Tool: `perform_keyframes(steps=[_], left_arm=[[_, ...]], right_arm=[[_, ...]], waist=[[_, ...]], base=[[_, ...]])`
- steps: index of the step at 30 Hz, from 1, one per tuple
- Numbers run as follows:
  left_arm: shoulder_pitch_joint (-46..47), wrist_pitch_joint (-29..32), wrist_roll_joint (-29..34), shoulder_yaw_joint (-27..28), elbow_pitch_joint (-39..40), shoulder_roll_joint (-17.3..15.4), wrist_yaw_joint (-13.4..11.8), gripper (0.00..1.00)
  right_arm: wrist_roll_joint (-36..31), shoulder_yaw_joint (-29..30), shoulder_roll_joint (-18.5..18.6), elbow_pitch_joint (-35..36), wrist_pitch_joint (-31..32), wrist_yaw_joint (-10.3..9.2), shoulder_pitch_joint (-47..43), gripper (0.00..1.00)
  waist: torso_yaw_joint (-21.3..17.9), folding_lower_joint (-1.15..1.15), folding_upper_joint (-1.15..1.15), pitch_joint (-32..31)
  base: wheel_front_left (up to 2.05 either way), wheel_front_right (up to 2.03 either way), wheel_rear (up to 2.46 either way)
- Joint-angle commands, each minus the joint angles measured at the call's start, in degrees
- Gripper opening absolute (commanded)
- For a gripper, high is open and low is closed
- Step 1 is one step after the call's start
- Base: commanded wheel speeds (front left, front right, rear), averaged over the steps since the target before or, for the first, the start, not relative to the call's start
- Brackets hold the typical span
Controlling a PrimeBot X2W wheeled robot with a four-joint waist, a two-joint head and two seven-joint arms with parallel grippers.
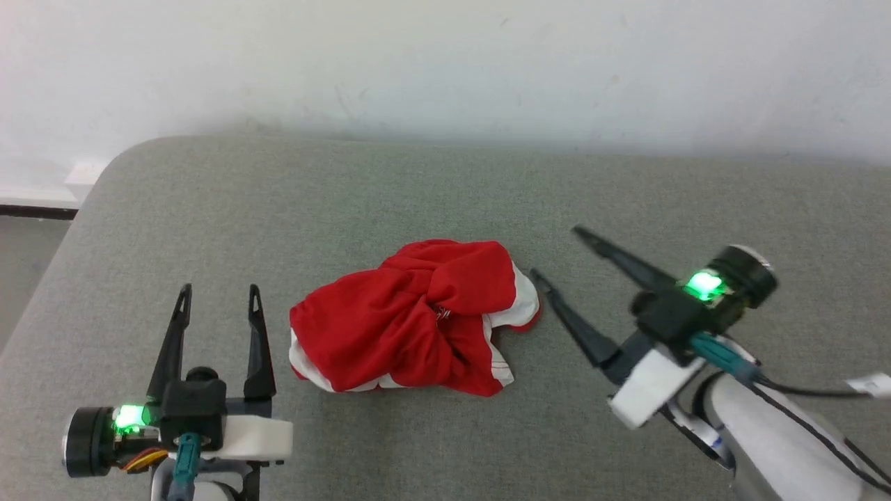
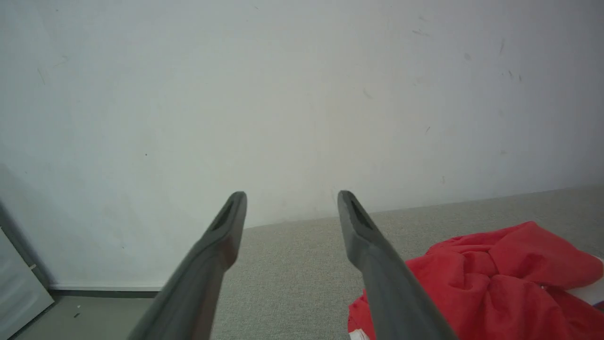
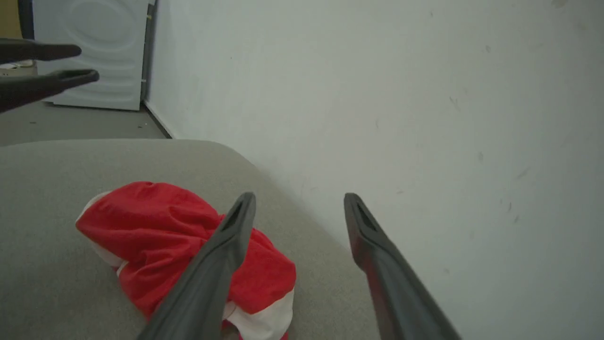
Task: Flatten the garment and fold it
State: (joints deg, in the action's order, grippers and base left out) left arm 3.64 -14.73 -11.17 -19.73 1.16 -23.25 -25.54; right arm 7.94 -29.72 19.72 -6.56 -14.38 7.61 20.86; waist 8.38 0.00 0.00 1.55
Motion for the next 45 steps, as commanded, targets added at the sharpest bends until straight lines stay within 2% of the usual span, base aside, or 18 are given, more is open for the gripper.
perform_keyframes(steps=[1, 4, 9, 13, 17, 23, 30, 31, 32, 33, 39, 45], left_arm=[[-1.26, -0.27, 1.53, 1.05, 0.93, 0.89, -0.57, 1.0], [-2.32, -0.27, 3.24, 2.57, 1.67, 2.32, -0.16, 1.0], [-2.32, -0.27, 4.85, 3.65, 1.44, 5.14, 1.67, 1.0], [-0.62, -0.27, 5.93, 4.19, 0.88, 7.39, 3.42, 1.0], [1.13, -0.27, 6.96, 4.53, 0.36, 9.27, 5.06, 1.0], [3.07, -0.27, 7.94, 5.55, 0.02, 11.63, 6.56, 1.0], [3.93, -0.27, 8.59, 7.08, -0.48, 13.38, 7.8, 1.0], [3.83, -0.27, 8.67, 7.42, -0.56, 13.48, 7.89, 1.0], [3.7, -0.27, 8.77, 7.73, -0.65, 13.6, 7.96, 1.0], [3.58, -0.27, 8.88, 7.94, -0.8, 13.75, 8.05, 1.0], [2.29, -0.27, 9.49, 9.01, -1.22, 13.86, 8.67, 1.0], [-0.02, -0.27, 9.81, 10.24, -1.24, 13.21, 9.08, 1.0]], right_arm=[[3.0, -4.12, 1.13, -2.49, 2.06, -0.12, 3.1, 1.0], [10.78, -13.45, 3.1, -6.71, 9.61, -0.12, 8.94, 1.0], [24.13, -27.9, 5.65, -11.22, 27.97, -0.12, 18.06, 1.0], [31.71, -35.99, 6.08, -11.98, 35.88, -0.12, 24.07, 1.0], [36.17, -41.07, 5.29, -13.71, 39.37, -0.12, 28.55, 1.0], [39.54, -43.07, 2.23, -21.03, 40.43, -0.12, 30.74, 1.0], [38.28, -43.59, 0.65, -25.27, 42.94, -0.12, 27.42, 1.0], [37.54, -43.6, 0.72, -25.18, 42.98, -0.12, 27.09, 0.78], [37.02, -43.61, 0.84, -25.16, 42.31, -0.12, 27.02, 0.11], [36.7, -43.61, 0.98, -25.02, 41.45, -0.12, 26.99, 0.0], [34.99, -43.62, 3.99, -22.04, 32.32, -0.12, 27.94, 0.0], [35.15, -41.71, 11.82, -15.95, 21.71, -0.12, 27.85, 0.0]], waist=[[0.0, 0.0, 0.0, 0.49], [0.01, 0.0, 0.0, 1.6], [0.6, 0.0, 0.0, 4.27], [1.8, 0.0, 0.0, 6.75], [3.23, 0.0, 0.0, 9.18], [5.36, 0.0, 0.0, 12.36], [6.47, 0.0, 0.0, 14.23], [6.25, 0.0, 0.0, 14.24], [5.97, 0.0, 0.0, 14.13], [5.64, 0.0, 0.0, 13.91], [2.77, 0.0, 0.0, 10.64], [-0.85, 0.0, 0.0, 6.58]], base=[[0.0, 0.0, 0.0], [0.0, 0.0, 0.0], [0.0, 0.0, 0.0], [0.0, 0.0, 0.0], [0.0, 0.0, 0.0], [0.0, 0.0, 0.0], [0.0, 0.0, 0.0], [0.0, 0.0, 0.0], [0.0, 0.0, 0.0], [0.0, 0.0, 0.0], [0.0, 0.0, 0.0], [0.0, 0.0, 0.0]])
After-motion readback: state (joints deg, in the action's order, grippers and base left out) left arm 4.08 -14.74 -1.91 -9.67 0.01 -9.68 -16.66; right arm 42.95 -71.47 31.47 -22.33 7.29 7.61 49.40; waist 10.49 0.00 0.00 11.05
